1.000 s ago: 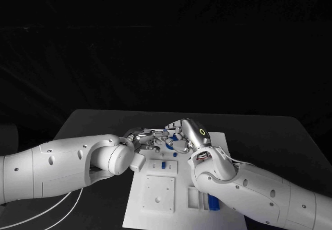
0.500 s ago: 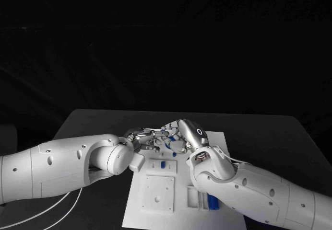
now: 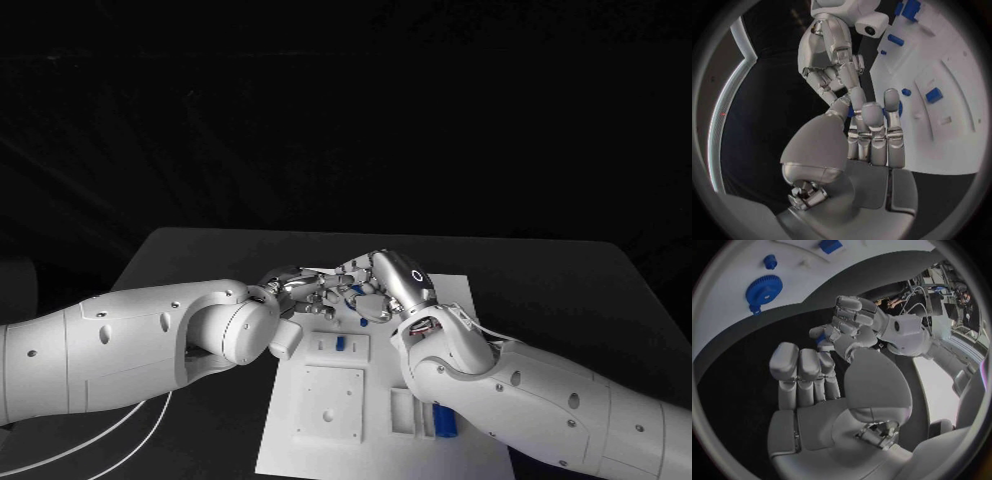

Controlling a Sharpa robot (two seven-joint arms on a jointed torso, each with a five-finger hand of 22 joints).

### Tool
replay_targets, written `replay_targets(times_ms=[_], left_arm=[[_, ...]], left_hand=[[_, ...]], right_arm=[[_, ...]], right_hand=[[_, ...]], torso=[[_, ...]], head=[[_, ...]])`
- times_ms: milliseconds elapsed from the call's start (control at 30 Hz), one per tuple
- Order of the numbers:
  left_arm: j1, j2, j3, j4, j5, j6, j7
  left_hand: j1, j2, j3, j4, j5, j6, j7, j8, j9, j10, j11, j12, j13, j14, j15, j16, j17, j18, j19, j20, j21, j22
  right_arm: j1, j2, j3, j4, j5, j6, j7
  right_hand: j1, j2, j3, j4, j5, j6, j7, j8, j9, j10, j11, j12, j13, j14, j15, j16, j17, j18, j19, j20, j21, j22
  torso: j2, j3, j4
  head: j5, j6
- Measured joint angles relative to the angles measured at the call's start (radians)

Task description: Assemble the parts on the task board

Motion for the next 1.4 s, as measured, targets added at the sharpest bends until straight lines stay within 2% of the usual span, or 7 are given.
replay_targets(times_ms=[267,333,400,433,567,933,1400], left_arm=[[-0.001,-0.002,0.000,0.000,0.000,0.011,0.000],[-0.001,-0.003,0.000,0.000,0.000,0.014,0.000],[0.000,-0.004,0.001,0.000,0.000,0.017,0.002],[0.001,-0.004,0.002,0.000,0.000,0.021,0.003],[0.001,-0.001,0.002,0.004,-0.002,0.033,0.005],[0.001,-0.001,0.001,0.005,-0.008,0.050,0.007],[0.002,-0.001,0.003,0.003,-0.013,0.059,0.013]], left_hand=[[-0.017,0.008,0.025,0.000,0.000,-0.002,-0.002,0.000,0.001,0.000,0.000,0.000,0.006,0.000,0.000,0.000,-0.001,0.000,-0.007,0.000,0.000,0.000],[-0.019,0.007,0.032,-0.003,0.000,-0.003,-0.003,0.000,0.003,0.000,0.000,0.000,0.008,-0.003,0.000,0.000,-0.001,0.000,-0.007,0.000,0.000,0.000],[-0.020,0.008,0.040,-0.004,0.000,-0.003,-0.002,0.000,0.003,0.000,0.000,0.000,0.009,-0.007,0.000,0.000,-0.001,0.000,-0.007,0.000,0.000,0.000],[-0.024,0.007,0.050,-0.011,-0.006,-0.001,-0.001,0.000,0.003,0.000,0.001,0.000,0.010,-0.007,0.000,0.000,-0.001,0.000,-0.007,0.000,0.000,0.000],[-0.034,0.004,0.057,-0.018,-0.010,0.000,0.000,0.001,0.003,0.000,0.001,0.000,0.011,-0.007,0.000,0.000,-0.001,0.000,-0.007,0.000,0.000,0.000],[-0.035,0.002,0.063,-0.024,-0.014,0.000,0.000,0.003,0.002,-0.002,0.002,0.000,0.012,-0.008,0.000,0.000,-0.001,0.000,-0.007,0.000,0.000,0.000],[-0.035,0.003,0.064,-0.026,-0.017,-0.001,-0.001,0.003,0.000,-0.001,0.002,0.000,0.012,-0.008,0.001,0.004,-0.001,0.000,-0.007,0.000,0.000,0.001]], right_arm=[[0.000,-0.005,0.000,-0.001,0.023,0.002,0.022],[0.000,-0.007,0.000,-0.005,0.030,-0.002,0.024],[-0.001,-0.010,0.000,-0.012,0.038,-0.004,0.024],[-0.002,-0.011,-0.001,-0.015,0.044,-0.007,0.024],[-0.002,-0.010,-0.001,-0.016,0.058,-0.015,0.024],[-0.001,-0.012,-0.001,-0.016,0.078,-0.021,0.027],[-0.005,-0.026,-0.002,0.006,0.101,-0.030,0.057]], right_hand=[[-0.004,-0.002,-0.034,-0.001,0.000,-0.002,0.002,0.000,0.000,-0.013,0.006,-0.008,-0.011,0.000,0.000,-0.012,-0.003,0.000,0.000,0.000,-0.014,0.000],[-0.043,-0.039,-0.084,0.022,0.001,-0.040,0.010,0.006,0.008,-0.019,0.012,-0.016,-0.019,-0.001,0.001,-0.017,-0.006,0.000,0.000,0.000,-0.027,0.000],[-0.072,-0.067,-0.131,0.042,0.001,-0.077,0.022,0.016,0.042,-0.025,0.018,-0.024,-0.025,-0.006,0.006,-0.018,-0.007,0.000,0.000,0.000,-0.037,0.000],[-0.058,-0.063,-0.192,0.068,0.001,-0.100,0.024,0.016,0.043,-0.029,0.022,-0.027,-0.030,-0.008,0.008,-0.018,-0.007,0.000,0.000,0.000,-0.044,0.000],[0.004,-0.088,-0.274,0.135,0.001,-0.113,0.027,0.009,0.036,-0.029,0.022,-0.028,-0.039,-0.009,0.009,-0.018,-0.009,0.000,-0.002,0.009,-0.052,0.000],[0.026,-0.099,-0.296,0.162,0.001,-0.113,0.027,0.009,0.036,-0.032,0.025,-0.028,-0.046,-0.009,0.009,-0.017,-0.010,0.000,-0.002,0.009,-0.061,0.000],[0.037,-0.076,-0.234,0.163,0.001,-0.054,0.004,0.009,0.036,-0.023,0.016,-0.018,-0.043,-0.009,0.009,-0.013,-0.007,0.000,-0.002,0.009,-0.044,0.001]], torso=[[0.000,0.0007,-0.0010],[0.000,0.0007,-0.0010],[0.000,0.0007,-0.0009],[0.000,0.0007,-0.0009],[0.000,0.0001,-0.0006],[0.000,-0.0009,0.0000],[0.000,-0.0003,0.0007]], head=[[-0.002,0.000],[-0.003,0.000],[-0.004,0.001],[-0.005,0.001],[-0.007,0.002],[-0.006,0.001],[-0.003,-0.001]])
